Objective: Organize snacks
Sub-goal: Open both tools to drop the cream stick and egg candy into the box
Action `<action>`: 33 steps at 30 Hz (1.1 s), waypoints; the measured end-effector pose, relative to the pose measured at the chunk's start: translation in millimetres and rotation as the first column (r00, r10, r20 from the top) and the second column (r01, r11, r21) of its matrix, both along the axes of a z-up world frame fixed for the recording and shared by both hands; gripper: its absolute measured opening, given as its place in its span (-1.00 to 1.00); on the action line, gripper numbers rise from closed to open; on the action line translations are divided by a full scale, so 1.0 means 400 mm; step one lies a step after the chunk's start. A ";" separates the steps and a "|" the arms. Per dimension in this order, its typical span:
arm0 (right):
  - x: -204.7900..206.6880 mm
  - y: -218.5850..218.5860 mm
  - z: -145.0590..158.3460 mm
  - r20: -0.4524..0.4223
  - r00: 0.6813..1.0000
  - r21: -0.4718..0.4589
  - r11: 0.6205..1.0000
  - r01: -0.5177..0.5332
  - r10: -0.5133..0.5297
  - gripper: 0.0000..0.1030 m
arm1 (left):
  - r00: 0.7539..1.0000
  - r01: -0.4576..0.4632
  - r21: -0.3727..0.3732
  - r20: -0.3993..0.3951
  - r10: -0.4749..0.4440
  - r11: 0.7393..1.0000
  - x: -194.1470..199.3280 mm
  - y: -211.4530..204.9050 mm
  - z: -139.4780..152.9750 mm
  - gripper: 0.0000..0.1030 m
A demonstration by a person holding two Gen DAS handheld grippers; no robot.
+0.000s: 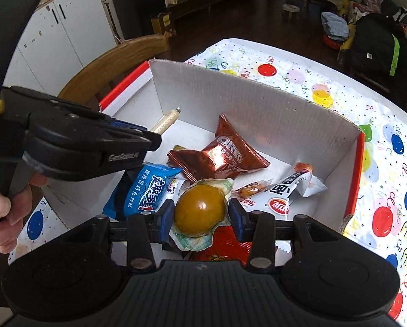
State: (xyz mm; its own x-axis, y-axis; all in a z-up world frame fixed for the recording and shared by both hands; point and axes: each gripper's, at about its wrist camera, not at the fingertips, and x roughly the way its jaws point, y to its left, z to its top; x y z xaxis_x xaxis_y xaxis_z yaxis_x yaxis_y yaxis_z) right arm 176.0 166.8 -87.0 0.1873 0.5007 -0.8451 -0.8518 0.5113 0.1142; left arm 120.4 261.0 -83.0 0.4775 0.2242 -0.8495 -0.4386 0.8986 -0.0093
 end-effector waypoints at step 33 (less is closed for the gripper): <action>-0.009 -0.093 0.045 -0.015 0.998 0.098 0.993 0.069 -0.068 0.49 | 1.000 -0.011 -0.018 -0.004 0.011 1.000 -0.041 -0.030 0.008 0.23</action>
